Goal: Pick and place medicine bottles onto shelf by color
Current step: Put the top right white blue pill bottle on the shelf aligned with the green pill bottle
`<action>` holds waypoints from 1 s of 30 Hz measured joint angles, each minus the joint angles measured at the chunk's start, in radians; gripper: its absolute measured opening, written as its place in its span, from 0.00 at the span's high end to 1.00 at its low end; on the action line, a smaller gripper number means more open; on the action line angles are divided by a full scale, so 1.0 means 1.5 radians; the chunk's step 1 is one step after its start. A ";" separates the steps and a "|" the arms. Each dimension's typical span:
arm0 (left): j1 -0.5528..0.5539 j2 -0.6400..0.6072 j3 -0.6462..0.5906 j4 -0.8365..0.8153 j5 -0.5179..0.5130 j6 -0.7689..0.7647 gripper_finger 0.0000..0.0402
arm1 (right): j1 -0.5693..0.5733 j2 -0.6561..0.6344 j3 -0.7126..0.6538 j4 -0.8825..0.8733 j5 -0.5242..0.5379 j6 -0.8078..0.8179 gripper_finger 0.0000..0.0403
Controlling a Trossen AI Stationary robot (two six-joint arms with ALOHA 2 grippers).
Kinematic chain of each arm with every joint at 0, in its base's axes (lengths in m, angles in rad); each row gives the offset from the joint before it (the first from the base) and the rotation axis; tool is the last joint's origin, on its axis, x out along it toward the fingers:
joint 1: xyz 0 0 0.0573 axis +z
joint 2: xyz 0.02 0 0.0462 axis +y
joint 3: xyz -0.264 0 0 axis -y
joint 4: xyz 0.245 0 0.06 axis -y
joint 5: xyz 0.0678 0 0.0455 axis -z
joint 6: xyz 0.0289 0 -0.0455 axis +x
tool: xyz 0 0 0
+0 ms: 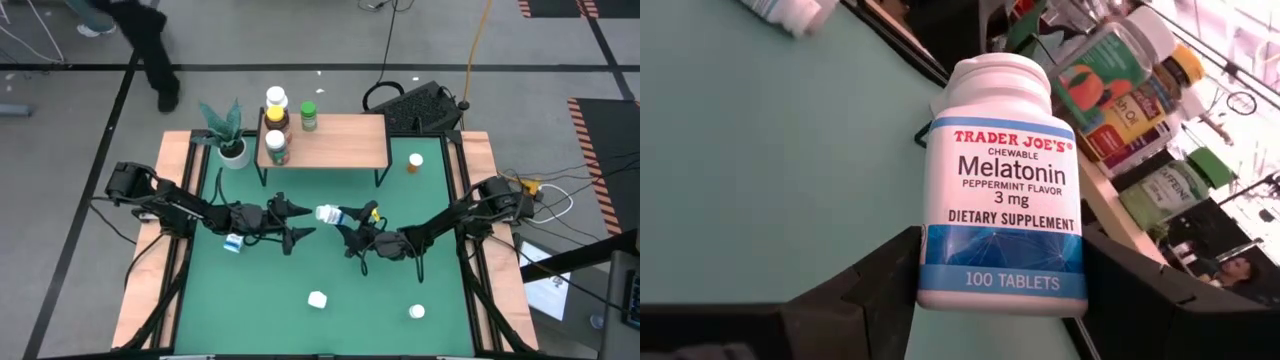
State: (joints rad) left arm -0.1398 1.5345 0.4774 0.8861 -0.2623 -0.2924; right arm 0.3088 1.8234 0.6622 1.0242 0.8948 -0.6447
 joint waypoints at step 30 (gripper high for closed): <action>0.011 0.000 0.051 -0.058 -0.022 0.013 0.47 | 0.001 0.006 0.023 -0.001 -0.023 -0.050 0.44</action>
State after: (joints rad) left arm -0.1238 1.5345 0.5545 0.7995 -0.2955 -0.2729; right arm 0.3096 1.8317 0.6968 1.0222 0.8608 -0.7197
